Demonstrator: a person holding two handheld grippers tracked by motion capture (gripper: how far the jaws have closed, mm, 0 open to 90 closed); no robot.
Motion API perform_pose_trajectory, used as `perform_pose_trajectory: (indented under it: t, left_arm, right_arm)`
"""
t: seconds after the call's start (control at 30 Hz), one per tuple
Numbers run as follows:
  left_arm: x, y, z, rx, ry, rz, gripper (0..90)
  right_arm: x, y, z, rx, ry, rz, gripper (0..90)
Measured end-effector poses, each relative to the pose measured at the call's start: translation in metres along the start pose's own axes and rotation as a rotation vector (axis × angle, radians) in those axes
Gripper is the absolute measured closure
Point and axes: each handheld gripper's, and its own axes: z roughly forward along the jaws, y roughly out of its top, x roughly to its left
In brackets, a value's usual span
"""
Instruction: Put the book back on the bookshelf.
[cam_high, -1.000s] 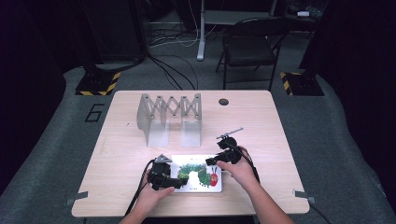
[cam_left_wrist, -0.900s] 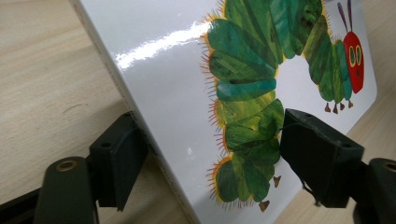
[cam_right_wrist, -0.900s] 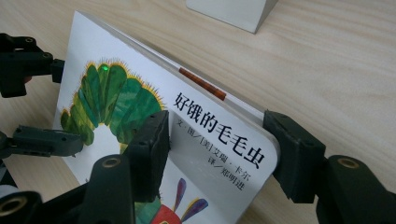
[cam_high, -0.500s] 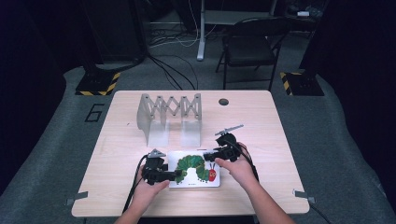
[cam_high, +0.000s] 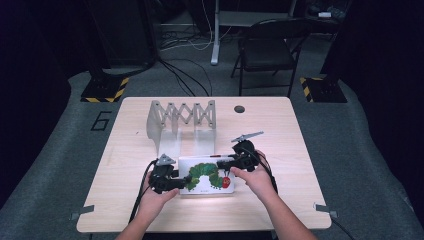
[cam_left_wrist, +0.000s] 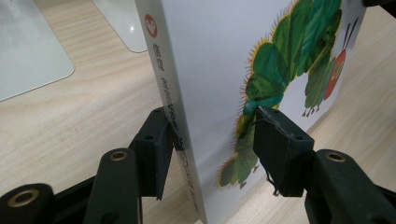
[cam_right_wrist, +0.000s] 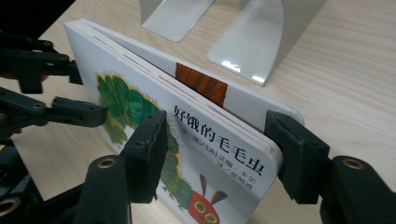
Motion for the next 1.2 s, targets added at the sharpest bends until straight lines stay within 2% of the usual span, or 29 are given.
perform_pose_trajectory:
  t: [0.1,0.13,0.2,0.3,0.4,0.47,0.6,0.63,0.7,0.73,0.83,0.93,1.07,1.2]
  left_arm:
    - [0.0,-0.004,0.0,0.002,-0.002,0.007,47.8]
    - [-0.001,-0.006,-0.001,-0.002,-0.006,0.009,47.9]
    - [-0.003,-0.008,-0.004,-0.014,-0.002,0.037,49.1]
    - [-0.005,-0.011,-0.008,-0.009,-0.012,0.049,50.2]
    - [-0.007,-0.014,-0.011,-0.009,-0.014,0.074,51.1]
    - [-0.008,-0.015,-0.015,0.003,-0.037,0.086,51.7]
    - [-0.013,-0.019,-0.018,0.002,-0.038,0.144,51.3]
    - [-0.014,-0.019,-0.018,0.009,-0.031,0.172,50.8]
    - [-0.016,-0.021,-0.018,0.002,-0.018,0.195,50.2]
    - [-0.017,-0.022,-0.017,-0.009,-0.017,0.199,49.6]
    - [-0.015,-0.026,-0.017,-0.026,-0.034,0.208,48.6]
    - [-0.013,-0.026,-0.015,-0.02,-0.061,0.23,45.3]
    - [-0.013,-0.027,-0.017,-0.012,-0.091,0.212,44.1]
    - [-0.015,-0.029,-0.018,-0.015,-0.088,0.212,44.5]
  right_arm:
    - [0.004,-0.001,-0.002,-0.003,0.014,-0.004,40.4]
    - [0.005,-0.002,-0.003,-0.003,0.015,-0.024,40.3]
    - [0.007,-0.004,-0.005,-0.001,0.016,-0.043,40.6]
    - [0.009,-0.008,-0.01,-0.002,0.032,-0.027,41.9]
    - [0.012,-0.013,-0.014,-0.004,0.039,-0.053,43.3]
    - [0.015,-0.018,-0.018,0.001,0.048,-0.061,44.1]
    - [0.02,-0.027,-0.024,0.014,0.051,-0.072,44.0]
    - [0.022,-0.029,-0.024,0.015,0.048,-0.082,43.9]
    - [0.025,-0.032,-0.024,0.015,0.04,-0.099,43.5]
    - [0.025,-0.033,-0.023,0.018,0.029,-0.114,43.4]
    - [0.026,-0.037,-0.02,0.021,0.02,-0.111,43.1]
    - [0.022,-0.044,-0.014,0.028,0.026,-0.105,43.0]
    - [0.016,-0.053,-0.008,0.053,0.028,-0.079,42.6]
    - [0.01,-0.059,-0.003,0.074,0.03,-0.066,41.5]
